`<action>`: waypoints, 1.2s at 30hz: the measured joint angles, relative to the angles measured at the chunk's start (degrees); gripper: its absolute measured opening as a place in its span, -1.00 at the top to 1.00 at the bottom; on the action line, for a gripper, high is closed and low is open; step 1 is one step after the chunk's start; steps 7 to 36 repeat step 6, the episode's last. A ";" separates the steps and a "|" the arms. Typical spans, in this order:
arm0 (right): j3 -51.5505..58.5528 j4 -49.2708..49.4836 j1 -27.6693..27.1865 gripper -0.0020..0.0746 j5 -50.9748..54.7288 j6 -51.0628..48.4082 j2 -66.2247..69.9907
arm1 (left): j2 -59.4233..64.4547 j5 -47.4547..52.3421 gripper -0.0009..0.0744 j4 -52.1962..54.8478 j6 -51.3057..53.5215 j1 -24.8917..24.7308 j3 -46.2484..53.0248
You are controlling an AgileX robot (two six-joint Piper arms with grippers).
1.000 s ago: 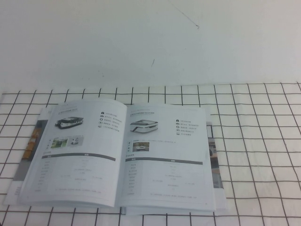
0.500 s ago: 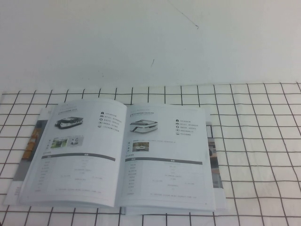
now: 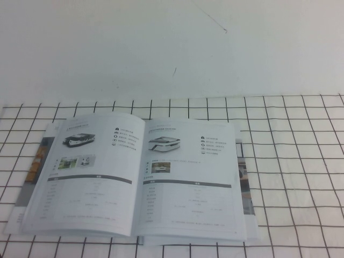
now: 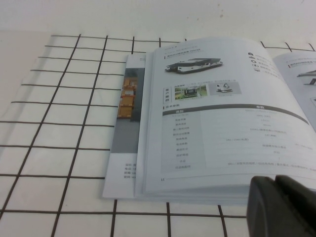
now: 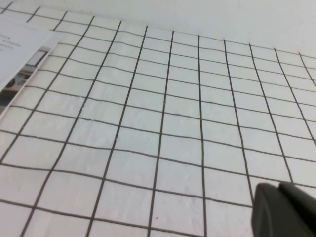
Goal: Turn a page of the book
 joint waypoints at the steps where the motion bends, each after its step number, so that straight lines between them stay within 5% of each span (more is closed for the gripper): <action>1: 0.00 -0.12 0.00 0.95 0.02 0.00 0.00 | 0.00 0.00 0.98 0.00 0.00 0.00 0.00; 36: 0.00 -0.20 0.00 0.95 0.02 0.08 0.00 | 0.00 0.00 0.98 0.00 0.00 0.00 0.00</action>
